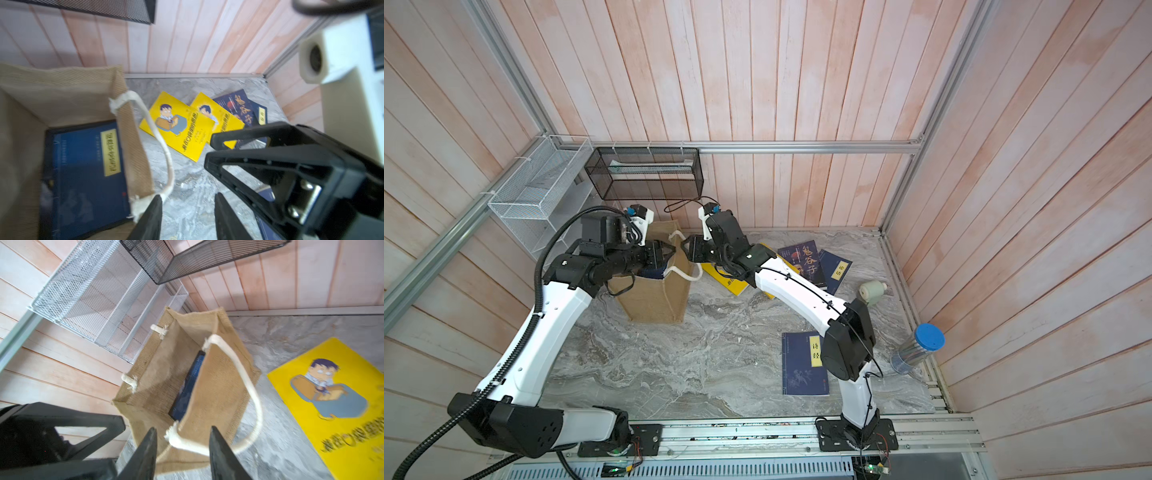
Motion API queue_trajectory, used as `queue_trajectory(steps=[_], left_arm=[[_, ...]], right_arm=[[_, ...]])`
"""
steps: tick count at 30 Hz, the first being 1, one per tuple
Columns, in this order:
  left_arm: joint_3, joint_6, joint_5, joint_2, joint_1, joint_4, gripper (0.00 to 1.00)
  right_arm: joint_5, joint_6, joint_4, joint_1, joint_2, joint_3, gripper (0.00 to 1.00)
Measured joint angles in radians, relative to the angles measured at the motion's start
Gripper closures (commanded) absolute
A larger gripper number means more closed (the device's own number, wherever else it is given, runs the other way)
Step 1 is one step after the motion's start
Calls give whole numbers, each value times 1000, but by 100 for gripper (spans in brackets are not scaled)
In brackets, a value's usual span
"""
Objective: Put the books into the canvas bag
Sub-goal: Pick up the book from the center of the board.
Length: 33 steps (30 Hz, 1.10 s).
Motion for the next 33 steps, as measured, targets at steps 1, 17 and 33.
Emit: queue_trajectory(steps=[1,17,33], left_arm=[[-35,-23,-2,-15,-37,23,56],[-457,-392,-75,59,-557,425,56],[-493,-589,-45,306,-705,682,56]], right_arm=[[6,1,13,-12,-48,-76,55],[95,68,-7,-407,-693,-1052,51],[102,102,-187,-545,-843,-1389,45]])
